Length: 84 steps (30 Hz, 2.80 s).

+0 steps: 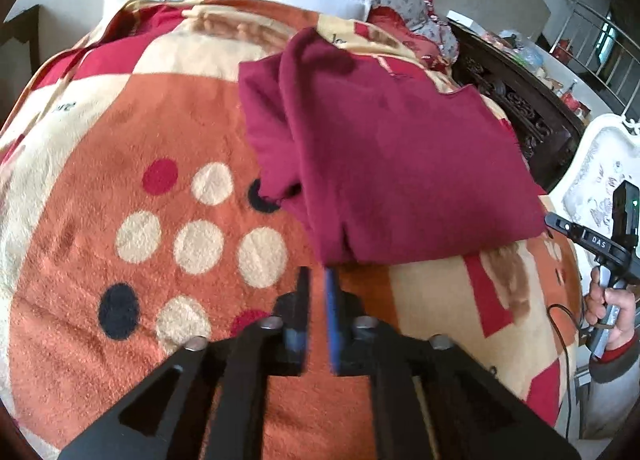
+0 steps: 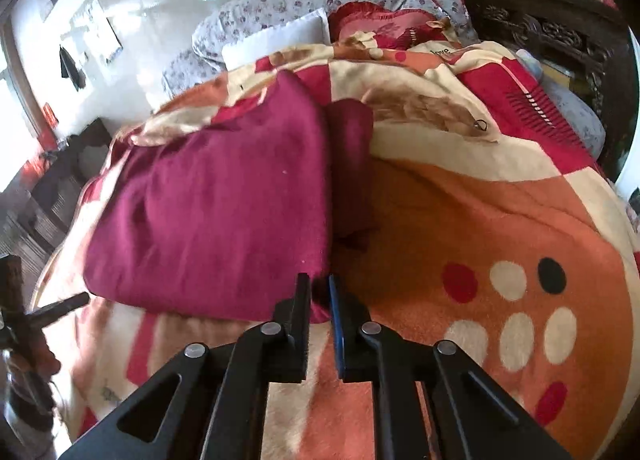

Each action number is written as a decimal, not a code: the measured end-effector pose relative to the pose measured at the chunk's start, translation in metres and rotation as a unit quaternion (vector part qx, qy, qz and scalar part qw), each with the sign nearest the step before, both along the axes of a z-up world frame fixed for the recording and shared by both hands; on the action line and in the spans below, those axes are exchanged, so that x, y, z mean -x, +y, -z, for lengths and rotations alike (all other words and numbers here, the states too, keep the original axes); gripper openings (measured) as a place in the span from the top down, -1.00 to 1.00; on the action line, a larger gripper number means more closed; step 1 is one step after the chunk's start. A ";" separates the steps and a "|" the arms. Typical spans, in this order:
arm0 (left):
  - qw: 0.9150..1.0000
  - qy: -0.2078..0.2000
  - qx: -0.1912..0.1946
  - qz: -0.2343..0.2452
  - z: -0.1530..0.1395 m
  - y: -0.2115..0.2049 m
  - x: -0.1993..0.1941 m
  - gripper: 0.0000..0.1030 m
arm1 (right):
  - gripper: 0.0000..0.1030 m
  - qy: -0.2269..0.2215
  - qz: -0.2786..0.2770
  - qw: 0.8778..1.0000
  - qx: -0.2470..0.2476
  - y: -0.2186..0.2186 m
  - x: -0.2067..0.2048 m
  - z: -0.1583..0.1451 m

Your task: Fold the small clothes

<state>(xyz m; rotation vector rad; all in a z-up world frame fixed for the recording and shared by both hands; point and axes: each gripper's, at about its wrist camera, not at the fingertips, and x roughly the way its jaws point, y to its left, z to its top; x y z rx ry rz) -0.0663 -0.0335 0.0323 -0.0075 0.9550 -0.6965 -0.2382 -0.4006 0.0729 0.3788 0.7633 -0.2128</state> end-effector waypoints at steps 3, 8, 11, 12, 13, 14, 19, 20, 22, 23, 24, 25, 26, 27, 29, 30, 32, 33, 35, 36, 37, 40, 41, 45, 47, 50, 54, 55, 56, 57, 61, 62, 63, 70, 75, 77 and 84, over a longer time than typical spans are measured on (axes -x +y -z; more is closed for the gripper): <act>1.000 -0.003 0.019 -0.006 -0.010 -0.004 0.001 0.18 | 0.00 -0.014 -0.010 1.000 0.006 0.007 -0.007 -0.011; 0.999 -0.025 0.030 -0.020 -0.027 -0.028 -0.011 -0.35 | -0.27 -0.034 -0.020 0.999 0.020 0.016 -0.059 -0.034; 0.998 -0.017 0.044 -0.043 -0.031 -0.043 -0.035 -0.37 | -0.33 -0.018 0.010 0.998 0.053 0.012 -0.104 -0.035; 0.998 -0.016 0.044 -0.046 -0.031 -0.046 -0.042 -0.37 | -0.33 -0.012 0.019 0.998 0.064 0.008 -0.120 -0.034; 0.998 -0.019 0.038 -0.051 -0.030 -0.050 -0.050 -0.37 | -0.33 -0.007 0.025 0.997 0.069 0.004 -0.132 -0.033; 0.998 -0.025 0.024 -0.059 -0.028 -0.055 -0.059 -0.37 | -0.33 -0.004 0.026 0.997 0.069 0.001 -0.142 -0.031; 0.996 0.005 -0.016 -0.088 0.003 -0.058 -0.098 -0.46 | -0.25 0.033 0.006 0.996 0.080 -0.010 -0.194 -0.010; 0.995 0.016 -0.011 -0.094 0.008 -0.056 -0.104 -0.54 | -0.24 0.041 0.012 0.996 0.082 -0.014 -0.200 -0.005; 0.994 0.036 0.011 -0.099 0.016 -0.050 -0.113 -0.63 | -0.24 0.059 0.026 0.995 0.076 -0.026 -0.215 0.011; 0.994 0.037 0.015 -0.099 0.016 -0.049 -0.114 -0.63 | -0.24 0.068 0.029 0.995 0.067 -0.030 -0.221 0.018; 0.995 0.036 0.016 -0.097 0.015 -0.048 -0.114 -0.63 | -0.25 0.073 0.032 0.995 0.063 -0.034 -0.224 0.021; 0.994 0.036 0.015 -0.097 0.014 -0.046 -0.112 -0.63 | -0.25 0.076 0.035 0.994 0.066 -0.035 -0.226 0.021; 0.994 0.038 0.016 -0.099 0.013 -0.044 -0.110 -0.63 | -0.25 0.077 0.035 0.994 0.070 -0.033 -0.225 0.019; 0.994 0.042 0.021 -0.101 0.012 -0.038 -0.105 -0.63 | -0.25 0.074 0.036 0.994 0.076 -0.031 -0.223 0.015; 0.994 0.048 0.035 -0.095 0.009 -0.026 -0.094 -0.63 | -0.26 0.057 0.035 0.995 0.077 -0.023 -0.209 0.003; 0.994 0.047 0.041 -0.089 0.008 -0.022 -0.086 -0.63 | -0.27 0.043 0.032 0.996 0.065 -0.018 -0.198 -0.004; 0.995 0.039 0.041 -0.078 0.004 -0.013 -0.070 -0.63 | -0.34 0.024 0.012 0.999 0.032 -0.007 -0.184 -0.013; 0.996 0.034 0.039 -0.074 0.003 -0.008 -0.062 -0.63 | -0.35 0.016 -0.001 1.000 0.014 -0.001 -0.176 -0.016; 0.996 0.028 0.041 -0.073 0.001 0.001 -0.049 -0.63 | -0.37 0.001 -0.028 1.000 -0.001 0.018 -0.162 -0.021; 0.996 0.027 0.041 -0.077 0.002 0.004 -0.044 -0.63 | -0.39 -0.003 -0.039 0.999 0.003 0.027 -0.157 -0.022; 0.996 0.023 0.035 -0.082 0.002 0.007 -0.038 -0.64 | -0.40 -0.004 -0.053 0.999 0.008 0.041 -0.152 -0.020; 0.995 -0.003 0.012 -0.103 0.002 0.006 -0.027 -0.64 | -0.41 0.001 -0.068 0.997 0.023 0.066 -0.144 -0.011; 0.994 -0.009 0.009 -0.108 0.001 0.005 -0.025 -0.64 | -0.41 0.000 -0.065 0.997 0.032 0.074 -0.141 -0.006; 0.992 -0.028 -0.008 -0.124 0.001 -0.002 -0.019 -0.64 | -0.47 -0.004 -0.039 0.999 0.030 0.086 -0.131 0.010; 0.991 -0.038 -0.020 -0.126 0.002 -0.009 -0.019 -0.64 | -0.56 -0.014 -0.033 0.999 0.037 0.091 -0.129 0.015; 0.991 -0.045 -0.018 -0.127 0.005 -0.012 -0.019 -0.64 | -0.77 -0.020 -0.042 0.998 0.044 0.095 -0.131 0.019; 0.991 -0.041 -0.009 -0.127 0.011 -0.013 -0.021 -0.64 | -0.98 -0.025 -0.050 0.997 0.062 0.104 -0.134 0.026; 0.991 -0.043 -0.007 -0.124 0.012 -0.013 -0.022 -0.64 | -0.99 -0.024 -0.049 0.995 0.081 0.109 -0.135 0.028; 0.991 -0.044 -0.006 -0.123 0.012 -0.013 -0.022 -0.64 | -0.99 -0.021 -0.048 0.994 0.095 0.113 -0.136 0.030; 0.992 -0.043 -0.004 -0.122 0.013 -0.013 -0.022 -0.65 | -0.99 -0.017 -0.047 0.993 0.106 0.116 -0.137 0.031; 0.992 -0.035 0.007 -0.117 0.016 -0.010 -0.026 -0.68 | -0.99 -0.016 -0.046 0.993 0.107 0.114 -0.137 0.033; 0.993 -0.034 0.009 -0.117 0.017 -0.010 -0.026 -0.69 | -0.99 -0.017 -0.046 0.993 0.105 0.114 -0.137 0.033; 0.993 -0.033 0.011 -0.117 0.017 -0.009 -0.027 -0.69 | -0.99 -0.017 -0.046 0.993 0.106 0.114 -0.137 0.033; 0.993 -0.030 0.022 -0.112 0.017 -0.005 -0.024 -0.69 | -1.00 -0.005 -0.048 0.993 0.111 0.121 -0.140 0.024; 0.992 -0.016 0.041 -0.120 0.019 0.004 -0.023 -0.73 | -1.00 0.001 -0.129 0.991 0.045 0.152 -0.187 -0.016; 0.991 -0.011 0.049 -0.124 0.019 0.007 -0.023 -0.76 | -1.00 0.011 -0.153 0.986 0.059 0.175 -0.214 -0.021; 0.991 0.005 0.068 -0.118 0.021 0.010 -0.026 -0.94 | -0.99 0.080 -0.201 0.973 0.084 0.236 -0.299 -0.005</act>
